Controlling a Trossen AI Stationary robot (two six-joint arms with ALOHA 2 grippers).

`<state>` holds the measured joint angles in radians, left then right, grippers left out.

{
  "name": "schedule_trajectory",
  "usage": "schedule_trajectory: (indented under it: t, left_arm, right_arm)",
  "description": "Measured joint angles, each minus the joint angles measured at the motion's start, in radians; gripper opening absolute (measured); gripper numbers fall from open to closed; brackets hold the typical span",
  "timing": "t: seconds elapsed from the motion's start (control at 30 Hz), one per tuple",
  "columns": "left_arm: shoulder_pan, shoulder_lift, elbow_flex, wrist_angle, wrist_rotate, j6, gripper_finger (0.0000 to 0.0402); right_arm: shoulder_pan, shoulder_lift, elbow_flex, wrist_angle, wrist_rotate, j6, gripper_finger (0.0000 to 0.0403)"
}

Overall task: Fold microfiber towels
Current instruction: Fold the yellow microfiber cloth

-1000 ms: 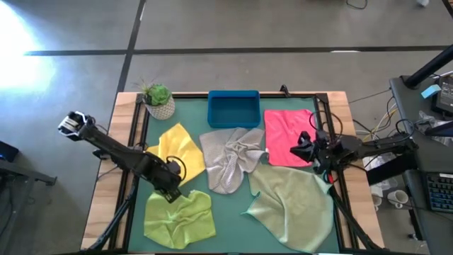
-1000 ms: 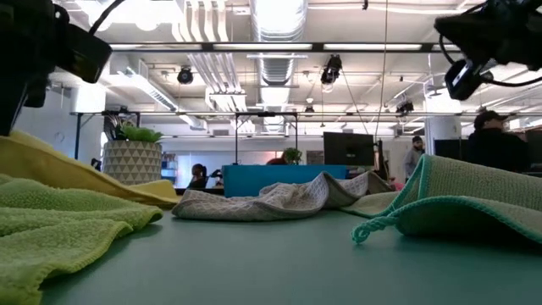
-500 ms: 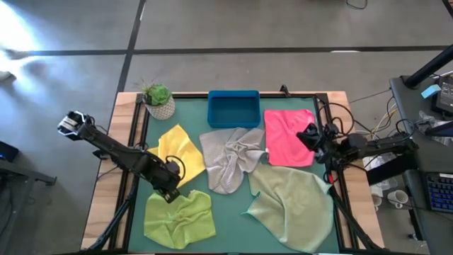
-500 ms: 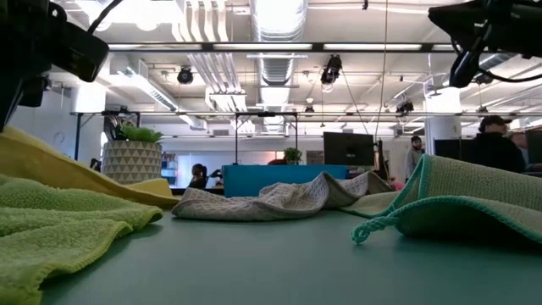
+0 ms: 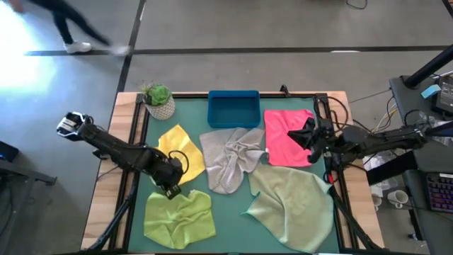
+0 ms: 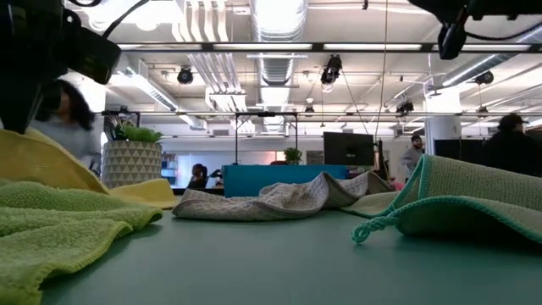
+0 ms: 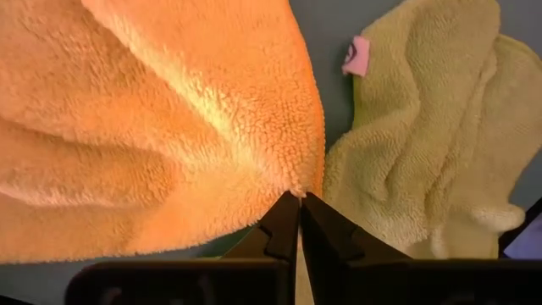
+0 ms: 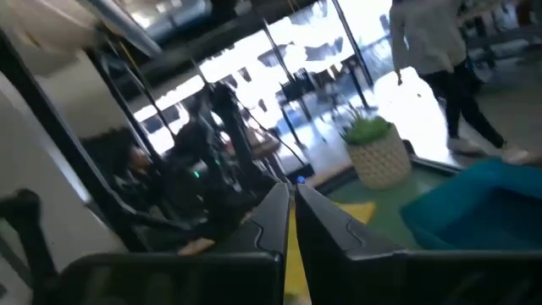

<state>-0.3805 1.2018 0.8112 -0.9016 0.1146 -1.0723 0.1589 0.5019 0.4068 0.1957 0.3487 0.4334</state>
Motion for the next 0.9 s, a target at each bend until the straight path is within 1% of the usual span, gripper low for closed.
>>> schedule_trajectory:
  t: [0.1,0.17,0.43,0.53,0.63,0.7,0.77,0.9]
  left_arm:
    - [0.024,0.000,0.003,-0.001,0.000,0.014,0.0000]
    - [0.034,0.000,0.007,0.001,-0.002,0.015,0.0000]
    - [0.034,0.000,0.024,0.002,0.001,0.005,0.0000]
    - [0.034,0.001,0.038,0.002,0.002,0.005,0.0000]
    - [0.034,0.002,0.052,0.003,0.003,0.005,0.0000]
    - [0.034,0.002,0.060,0.003,0.003,0.004,0.0000]
    - [0.034,0.002,0.067,0.003,0.004,0.004,0.0000]
    - [0.034,0.002,0.080,0.003,0.005,0.000,0.0000]
  right_arm:
    - [0.000,0.084,0.083,-0.086,0.020,-0.008,0.0018]
    - [0.000,0.144,0.132,-0.106,0.022,-0.043,0.0018]
    - [-0.005,0.386,0.287,-0.135,0.018,-0.215,0.0018]
    - [-0.023,0.475,0.354,-0.106,0.019,-0.226,0.0018]
    - [-0.044,0.576,0.410,-0.124,0.015,-0.227,0.0018]
    - [-0.058,0.646,0.449,-0.170,-0.009,-0.235,0.0018]
    - [-0.070,0.707,0.502,-0.198,-0.059,-0.254,0.0018]
    - [-0.075,0.841,0.603,-0.240,-0.139,-0.329,0.0018]
